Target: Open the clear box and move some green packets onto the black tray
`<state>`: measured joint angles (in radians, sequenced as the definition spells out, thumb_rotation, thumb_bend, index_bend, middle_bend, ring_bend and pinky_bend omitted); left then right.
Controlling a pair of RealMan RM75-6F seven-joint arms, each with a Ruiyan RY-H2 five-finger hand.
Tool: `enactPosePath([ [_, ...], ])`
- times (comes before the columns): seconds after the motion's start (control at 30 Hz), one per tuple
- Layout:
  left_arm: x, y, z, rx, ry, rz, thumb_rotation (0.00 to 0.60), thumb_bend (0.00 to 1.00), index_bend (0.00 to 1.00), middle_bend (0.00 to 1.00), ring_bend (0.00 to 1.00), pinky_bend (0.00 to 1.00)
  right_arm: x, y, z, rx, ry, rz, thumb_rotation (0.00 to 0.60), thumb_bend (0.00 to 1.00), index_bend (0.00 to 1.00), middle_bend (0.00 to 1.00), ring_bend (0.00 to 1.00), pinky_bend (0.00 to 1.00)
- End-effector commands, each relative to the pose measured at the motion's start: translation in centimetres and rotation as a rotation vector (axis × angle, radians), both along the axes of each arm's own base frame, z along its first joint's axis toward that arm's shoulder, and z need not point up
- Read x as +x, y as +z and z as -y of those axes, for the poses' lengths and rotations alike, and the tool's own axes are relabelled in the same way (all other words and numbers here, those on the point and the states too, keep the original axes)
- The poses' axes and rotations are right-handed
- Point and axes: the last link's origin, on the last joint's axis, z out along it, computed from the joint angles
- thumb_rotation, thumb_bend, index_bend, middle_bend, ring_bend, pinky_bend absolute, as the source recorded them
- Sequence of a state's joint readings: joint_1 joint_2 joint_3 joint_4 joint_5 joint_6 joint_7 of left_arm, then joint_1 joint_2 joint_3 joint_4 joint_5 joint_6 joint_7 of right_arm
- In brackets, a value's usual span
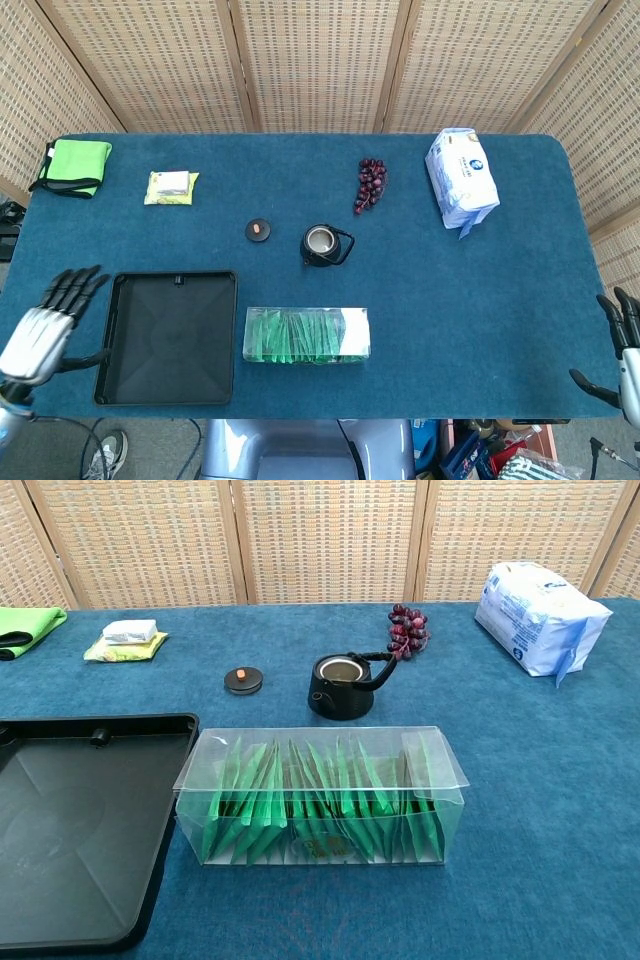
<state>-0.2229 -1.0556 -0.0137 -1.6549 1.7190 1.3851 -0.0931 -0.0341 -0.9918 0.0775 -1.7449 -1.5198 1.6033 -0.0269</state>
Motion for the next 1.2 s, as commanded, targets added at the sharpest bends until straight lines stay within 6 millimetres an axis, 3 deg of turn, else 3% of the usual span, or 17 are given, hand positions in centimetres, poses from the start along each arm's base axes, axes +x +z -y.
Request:
enactPosePath([
  [0.03, 3.0, -2.2, -2.2, -0.096, -0.103, -0.011, 0.600, 0.12, 0.00, 0.00, 0.00, 0.00, -0.1, -0.1, 0.1, 0.000, -0.005, -0.002, 0.600, 0.00, 0.00, 0.00, 0.00, 0.00],
  [0.17, 5.7, -4.3, -3.4, -0.189, -0.161, -0.010, 0.600, 0.12, 0.00, 0.00, 0.00, 0.00, -0.3, -0.2, 0.4, 0.004, -0.021, -0.009, 0.600, 0.01, 0.00, 0.00, 0.00, 0.00],
  [0.33, 11.8, -9.5, -6.1, -0.339, -0.302, -0.009, 0.600, 0.12, 0.03, 0.00, 0.00, 0.00, -0.8, -0.4, 1.0, 0.005, -0.051, -0.016, 0.600, 0.00, 0.00, 0.00, 0.00, 0.00],
  [0.43, 13.6, -11.4, -6.7, -0.381, -0.327, 0.003, 0.600, 0.12, 0.06, 0.00, 0.00, 0.00, -1.1, -0.6, 1.2, 0.014, -0.067, -0.015, 0.600, 0.00, 0.00, 0.00, 0.00, 0.00],
  [0.87, 18.4, -16.0, -7.8, -0.470, -0.395, -0.003, 0.600, 0.12, 0.13, 0.00, 0.00, 0.00, -1.8, 0.2, 1.2, -0.024, -0.100, -0.009, 0.600, 0.00, 0.00, 0.00, 0.00, 0.00],
  [1.2, 19.8, -19.0, -7.6, -0.495, -0.384, 0.003, 0.600, 0.12, 0.19, 0.00, 0.00, 0.00, -2.0, 0.8, 1.0, -0.039, -0.104, 0.003, 0.600, 0.01, 0.00, 0.00, 0.00, 0.00],
])
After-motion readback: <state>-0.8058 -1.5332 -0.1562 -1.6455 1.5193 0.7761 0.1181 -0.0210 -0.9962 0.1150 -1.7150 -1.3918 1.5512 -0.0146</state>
